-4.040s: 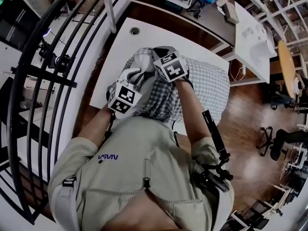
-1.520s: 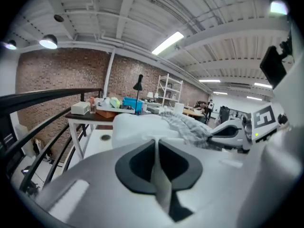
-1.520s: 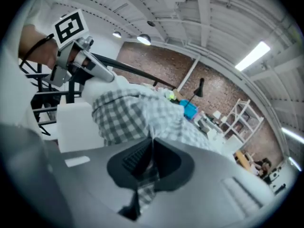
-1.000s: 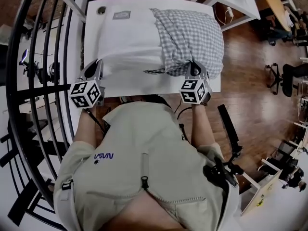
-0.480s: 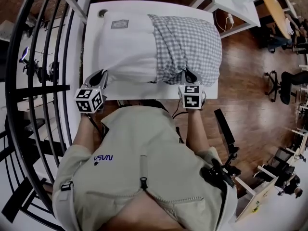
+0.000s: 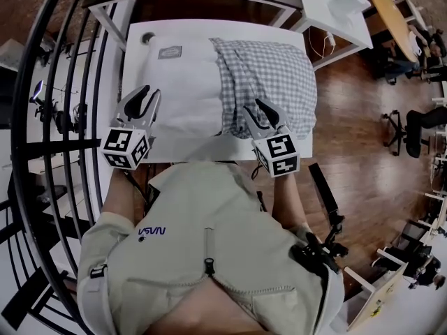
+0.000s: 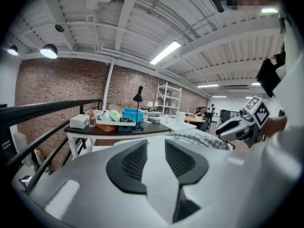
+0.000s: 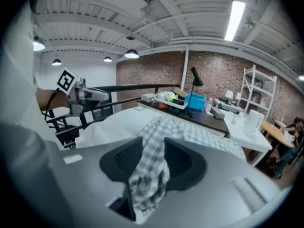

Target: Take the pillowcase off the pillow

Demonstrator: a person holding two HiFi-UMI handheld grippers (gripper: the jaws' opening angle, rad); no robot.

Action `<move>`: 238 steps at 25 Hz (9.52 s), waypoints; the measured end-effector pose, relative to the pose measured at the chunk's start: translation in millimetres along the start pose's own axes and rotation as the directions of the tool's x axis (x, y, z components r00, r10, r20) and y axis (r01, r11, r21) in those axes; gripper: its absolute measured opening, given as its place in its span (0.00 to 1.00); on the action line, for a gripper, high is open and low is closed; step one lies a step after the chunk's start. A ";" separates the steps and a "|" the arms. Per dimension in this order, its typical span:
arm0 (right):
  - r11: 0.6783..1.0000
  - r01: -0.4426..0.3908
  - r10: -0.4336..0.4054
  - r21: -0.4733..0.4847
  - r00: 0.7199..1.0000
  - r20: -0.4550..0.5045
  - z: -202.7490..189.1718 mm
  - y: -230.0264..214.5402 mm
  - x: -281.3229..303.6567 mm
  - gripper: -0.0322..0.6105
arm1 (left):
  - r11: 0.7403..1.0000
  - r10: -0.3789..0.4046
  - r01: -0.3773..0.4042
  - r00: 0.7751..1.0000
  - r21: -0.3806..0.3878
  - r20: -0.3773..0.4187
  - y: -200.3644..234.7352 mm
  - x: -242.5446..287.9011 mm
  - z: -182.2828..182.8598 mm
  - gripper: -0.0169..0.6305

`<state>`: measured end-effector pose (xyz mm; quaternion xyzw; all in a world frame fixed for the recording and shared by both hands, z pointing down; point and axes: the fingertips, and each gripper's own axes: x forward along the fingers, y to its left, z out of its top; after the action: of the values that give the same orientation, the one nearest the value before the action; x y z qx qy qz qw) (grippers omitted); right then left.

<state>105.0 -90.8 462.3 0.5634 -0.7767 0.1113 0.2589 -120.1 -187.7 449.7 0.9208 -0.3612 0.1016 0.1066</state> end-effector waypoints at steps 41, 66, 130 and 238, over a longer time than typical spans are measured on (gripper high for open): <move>0.953 0.254 -0.282 -0.166 0.944 -0.171 72.7 -157.2 135.3 0.07 | 0.931 -0.134 0.121 0.991 0.343 0.014 -58.6 52.9 71.1 0.05; 0.987 0.113 -0.134 0.117 0.972 0.192 59.3 -90.8 61.0 0.21 | 0.932 -0.087 0.098 0.995 0.348 -0.049 -46.4 77.0 15.9 0.32; 0.969 0.217 -0.206 0.119 0.974 -0.099 -53.3 -61.7 -22.5 0.22 | 0.956 -0.246 0.261 0.962 0.134 -0.120 -91.2 17.8 -16.4 0.12; 0.782 0.580 -0.460 0.226 0.783 -0.418 -245.2 -107.8 -34.4 0.09 | 0.900 -0.416 0.433 0.826 -0.044 -0.381 -167.6 79.0 -116.3 0.05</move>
<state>281.3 14.6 637.7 0.7664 -0.4988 0.2633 0.3075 38.9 -87.1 561.2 0.9424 -0.1176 0.2602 0.1740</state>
